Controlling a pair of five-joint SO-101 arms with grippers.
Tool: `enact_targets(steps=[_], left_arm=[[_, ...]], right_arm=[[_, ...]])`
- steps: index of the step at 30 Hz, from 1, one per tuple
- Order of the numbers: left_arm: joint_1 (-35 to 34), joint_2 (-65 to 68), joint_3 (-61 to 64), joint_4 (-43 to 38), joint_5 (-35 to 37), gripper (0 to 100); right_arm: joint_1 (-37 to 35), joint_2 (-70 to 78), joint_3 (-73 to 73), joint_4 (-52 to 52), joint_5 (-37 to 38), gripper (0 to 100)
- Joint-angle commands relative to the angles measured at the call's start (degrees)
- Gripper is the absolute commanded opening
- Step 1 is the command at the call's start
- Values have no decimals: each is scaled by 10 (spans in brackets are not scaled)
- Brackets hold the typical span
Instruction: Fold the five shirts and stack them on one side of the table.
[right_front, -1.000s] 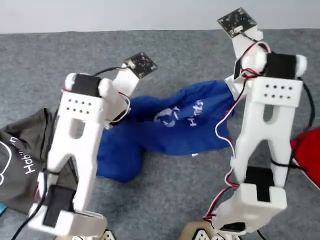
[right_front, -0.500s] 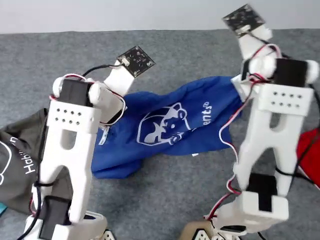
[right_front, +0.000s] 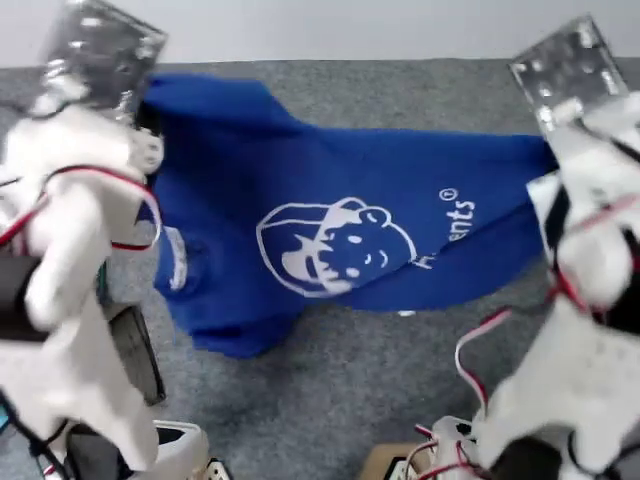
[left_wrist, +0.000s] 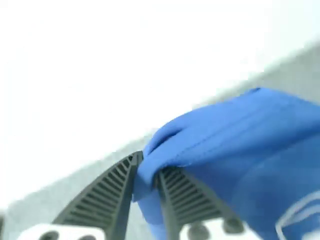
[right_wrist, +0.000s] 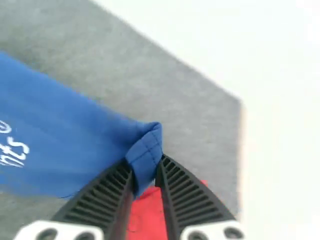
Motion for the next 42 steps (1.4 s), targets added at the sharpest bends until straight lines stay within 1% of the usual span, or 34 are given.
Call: enact_targets(steps=[1, 4, 8, 12, 15, 20, 22, 24, 30, 33, 36, 42], left_arm=[[20, -20, -117, -17, 9, 6], [37, -20, -181, -14, 8, 6], [35, -21, -246, -14, 3, 6], [37, -21, -307, 6, -49, 6], [33, -21, -349, 25, -73, 6], [32, -22, -413, 28, -109, 6], [32, -22, -431, 28, -133, 6], [16, -35, -439, 28, -147, 6], [-25, -95, -409, 28, -149, 6], [-36, -121, -366, 28, -149, 6], [-35, -142, -302, 28, -149, 6], [-34, -154, -131, 25, -148, 6]], right_arm=[[40, -61, -7, -1, 15, 11], [58, -97, -7, -1, 21, 11], [81, -140, -7, -1, 21, 11], [109, -182, -7, -6, 21, 11], [126, -209, -7, -16, 21, 11], [174, -251, -7, -73, 21, 11], [182, -268, -7, -95, 21, 11], [186, -283, -7, -108, 28, 11], [186, -314, -5, -113, 33, 11], [185, -318, -4, -95, 33, 11], [184, -305, 6, -68, 29, 11], [181, -247, 91, -71, 30, 11]])
